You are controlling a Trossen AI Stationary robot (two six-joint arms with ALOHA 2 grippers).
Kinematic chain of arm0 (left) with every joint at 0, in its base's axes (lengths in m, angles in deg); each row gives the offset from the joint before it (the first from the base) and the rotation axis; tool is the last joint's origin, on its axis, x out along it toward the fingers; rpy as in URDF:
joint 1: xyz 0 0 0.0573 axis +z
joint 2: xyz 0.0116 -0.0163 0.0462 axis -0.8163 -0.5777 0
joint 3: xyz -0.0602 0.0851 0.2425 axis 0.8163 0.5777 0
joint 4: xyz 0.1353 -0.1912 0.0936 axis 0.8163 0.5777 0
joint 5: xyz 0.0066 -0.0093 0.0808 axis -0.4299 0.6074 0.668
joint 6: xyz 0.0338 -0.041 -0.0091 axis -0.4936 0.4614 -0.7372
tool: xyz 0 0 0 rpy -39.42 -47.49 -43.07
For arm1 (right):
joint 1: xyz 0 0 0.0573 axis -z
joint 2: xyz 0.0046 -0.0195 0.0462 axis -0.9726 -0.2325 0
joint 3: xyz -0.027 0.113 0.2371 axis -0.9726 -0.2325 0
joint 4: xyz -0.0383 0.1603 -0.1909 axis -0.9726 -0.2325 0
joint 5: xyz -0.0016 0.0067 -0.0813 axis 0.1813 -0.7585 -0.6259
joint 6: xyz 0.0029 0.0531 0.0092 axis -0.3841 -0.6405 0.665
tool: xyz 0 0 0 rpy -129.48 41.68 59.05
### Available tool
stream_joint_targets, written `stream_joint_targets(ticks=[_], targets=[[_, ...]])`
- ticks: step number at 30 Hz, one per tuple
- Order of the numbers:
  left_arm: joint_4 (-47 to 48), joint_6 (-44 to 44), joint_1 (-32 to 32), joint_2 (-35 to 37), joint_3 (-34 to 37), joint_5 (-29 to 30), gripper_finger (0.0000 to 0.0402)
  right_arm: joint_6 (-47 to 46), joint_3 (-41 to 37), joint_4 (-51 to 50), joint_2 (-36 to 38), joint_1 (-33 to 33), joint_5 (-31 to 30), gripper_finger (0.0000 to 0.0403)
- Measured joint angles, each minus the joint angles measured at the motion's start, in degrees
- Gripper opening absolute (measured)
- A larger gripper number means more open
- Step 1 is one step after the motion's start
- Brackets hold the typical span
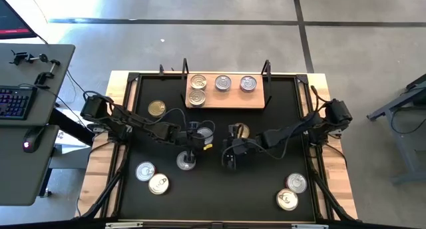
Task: Stack canned seafood by type on shelf
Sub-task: Put the top right green canned tuna on the lower center shelf
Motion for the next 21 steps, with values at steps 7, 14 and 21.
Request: stream_joint_targets(ticks=[7, 14, 21], targets=[[-5.2, 1.0, 1.0, 0.1, 0.1, -2.4, 0.0, 15.8, 0.0, 3.0, -2.1, 0.6, -0.3, 0.0202], [-6.0, 3.3, 1.0, 3.8, 0.1, -1.8, 0.0, 32.6, 0.0, 3.0, -2.2, 1.0, -2.4, 0.0245], [-6.5, 3.0, 1.0, 6.5, 0.0, -1.7, 0.0, 35.3, 0.0, 5.9, -4.2, 2.4, -4.8, 0.0246]])
